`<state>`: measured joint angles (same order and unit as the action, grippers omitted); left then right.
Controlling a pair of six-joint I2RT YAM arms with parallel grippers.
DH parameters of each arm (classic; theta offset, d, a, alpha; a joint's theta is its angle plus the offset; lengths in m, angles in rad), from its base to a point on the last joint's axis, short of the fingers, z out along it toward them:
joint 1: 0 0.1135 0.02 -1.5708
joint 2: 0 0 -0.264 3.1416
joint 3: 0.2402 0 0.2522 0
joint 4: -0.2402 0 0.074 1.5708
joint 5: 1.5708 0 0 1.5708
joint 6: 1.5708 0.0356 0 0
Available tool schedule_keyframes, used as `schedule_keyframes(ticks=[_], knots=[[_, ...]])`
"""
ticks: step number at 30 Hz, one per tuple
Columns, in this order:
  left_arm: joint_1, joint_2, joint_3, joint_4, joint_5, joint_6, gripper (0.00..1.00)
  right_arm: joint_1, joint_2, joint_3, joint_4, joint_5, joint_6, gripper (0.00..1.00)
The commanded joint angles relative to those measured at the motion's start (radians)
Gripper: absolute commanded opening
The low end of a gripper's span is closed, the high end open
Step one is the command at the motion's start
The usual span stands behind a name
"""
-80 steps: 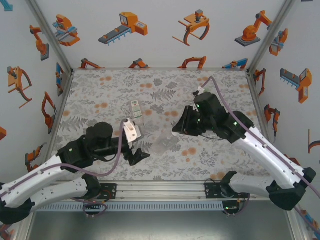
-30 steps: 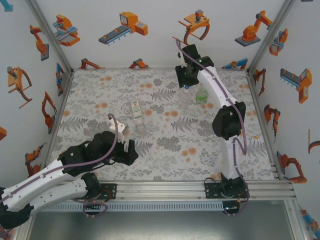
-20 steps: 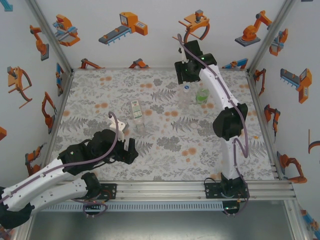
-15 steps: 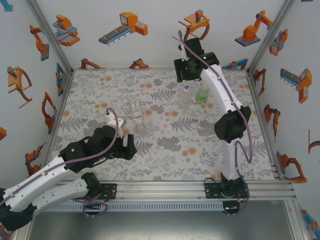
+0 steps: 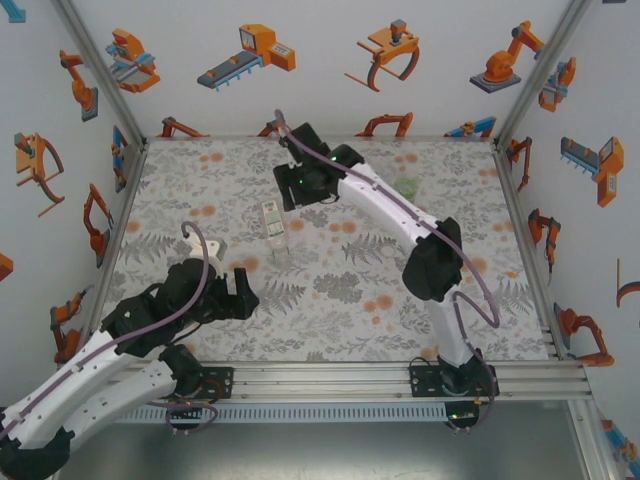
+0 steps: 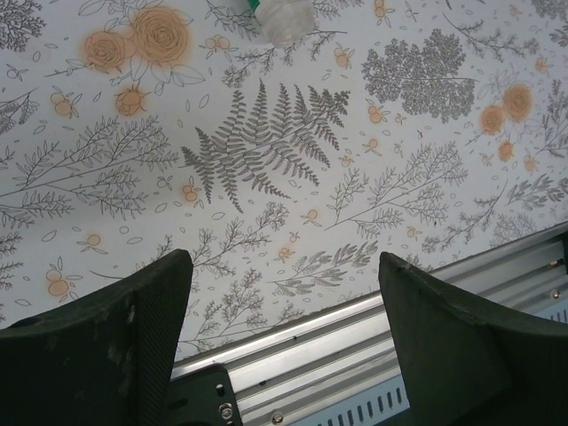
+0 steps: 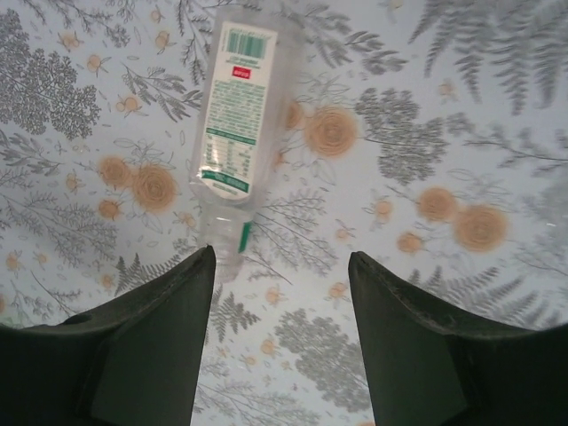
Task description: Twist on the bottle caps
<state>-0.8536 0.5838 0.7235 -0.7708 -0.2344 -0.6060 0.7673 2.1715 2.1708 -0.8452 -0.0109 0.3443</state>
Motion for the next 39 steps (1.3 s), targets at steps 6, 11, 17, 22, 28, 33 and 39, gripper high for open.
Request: schedule_keyframes(ticks=[6, 11, 17, 22, 28, 33, 39], knots=[[0.01, -0.031, -0.015, -0.01, 0.014, -0.02, 0.79, 0.07, 0.125, -0.027, 0.148, 0.043, 0.157, 0.66], [0.01, -0.032, -0.021, -0.008, 0.019, -0.023, 0.79, 0.089, 0.189, -0.021, 0.174, 0.034, 0.186, 0.66], [0.011, -0.051, -0.03, 0.001, 0.021, -0.026, 0.79, 0.093, 0.244, -0.016, 0.164, 0.046, 0.188, 0.65], [0.012, -0.06, -0.033, 0.005, 0.021, -0.028, 0.8, 0.095, 0.24, -0.045, 0.155, 0.055, 0.176, 0.53], [0.011, -0.061, -0.045, 0.034, 0.023, -0.031, 0.8, 0.095, 0.04, -0.29, 0.226, 0.053, 0.079, 0.37], [0.011, -0.071, -0.051, 0.107, 0.058, -0.003, 0.8, 0.096, -0.244, -0.623, 0.336, 0.002, -0.11, 0.33], [0.013, -0.065, -0.04, 0.199, 0.135, 0.066, 0.8, 0.103, -0.62, -0.974, 0.328, -0.06, -0.438, 0.31]])
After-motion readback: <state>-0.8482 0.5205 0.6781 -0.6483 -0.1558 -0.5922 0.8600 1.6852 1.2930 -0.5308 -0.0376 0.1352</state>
